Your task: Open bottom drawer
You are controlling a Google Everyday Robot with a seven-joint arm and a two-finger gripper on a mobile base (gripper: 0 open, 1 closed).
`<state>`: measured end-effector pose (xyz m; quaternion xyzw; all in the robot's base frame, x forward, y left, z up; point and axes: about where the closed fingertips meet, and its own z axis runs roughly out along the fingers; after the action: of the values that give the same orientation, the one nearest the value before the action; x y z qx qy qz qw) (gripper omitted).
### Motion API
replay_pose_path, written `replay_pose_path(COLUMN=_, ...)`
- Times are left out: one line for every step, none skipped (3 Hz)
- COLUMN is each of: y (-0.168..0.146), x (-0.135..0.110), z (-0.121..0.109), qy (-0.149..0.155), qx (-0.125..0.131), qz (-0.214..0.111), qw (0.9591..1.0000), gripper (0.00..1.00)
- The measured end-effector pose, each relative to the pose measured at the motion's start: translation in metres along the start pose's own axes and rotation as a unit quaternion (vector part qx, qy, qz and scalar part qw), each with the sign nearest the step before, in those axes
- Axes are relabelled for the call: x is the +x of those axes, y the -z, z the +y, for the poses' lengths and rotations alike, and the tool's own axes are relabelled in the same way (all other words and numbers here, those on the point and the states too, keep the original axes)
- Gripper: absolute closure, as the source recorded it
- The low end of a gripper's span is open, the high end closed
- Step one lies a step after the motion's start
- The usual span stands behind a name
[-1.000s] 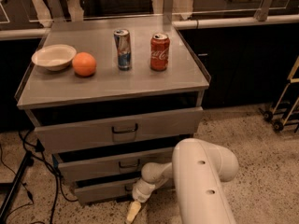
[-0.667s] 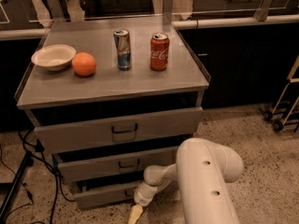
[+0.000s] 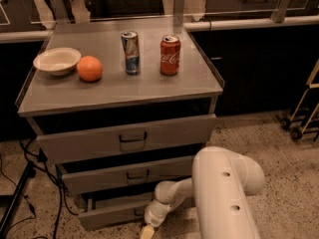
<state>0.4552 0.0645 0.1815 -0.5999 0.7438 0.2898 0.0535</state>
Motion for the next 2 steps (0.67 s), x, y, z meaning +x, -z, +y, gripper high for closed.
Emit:
replay_pose_path(y=0.002, x=0.015, z=0.029, qy=-0.014, qx=-0.012, qz=0.002, qw=0.9998, gripper=0.0)
replay_pose_path(y=0.002, x=0.028, z=0.057, qy=-0.026, qx=-0.027, qz=0.005, qw=0.9993, gripper=0.0)
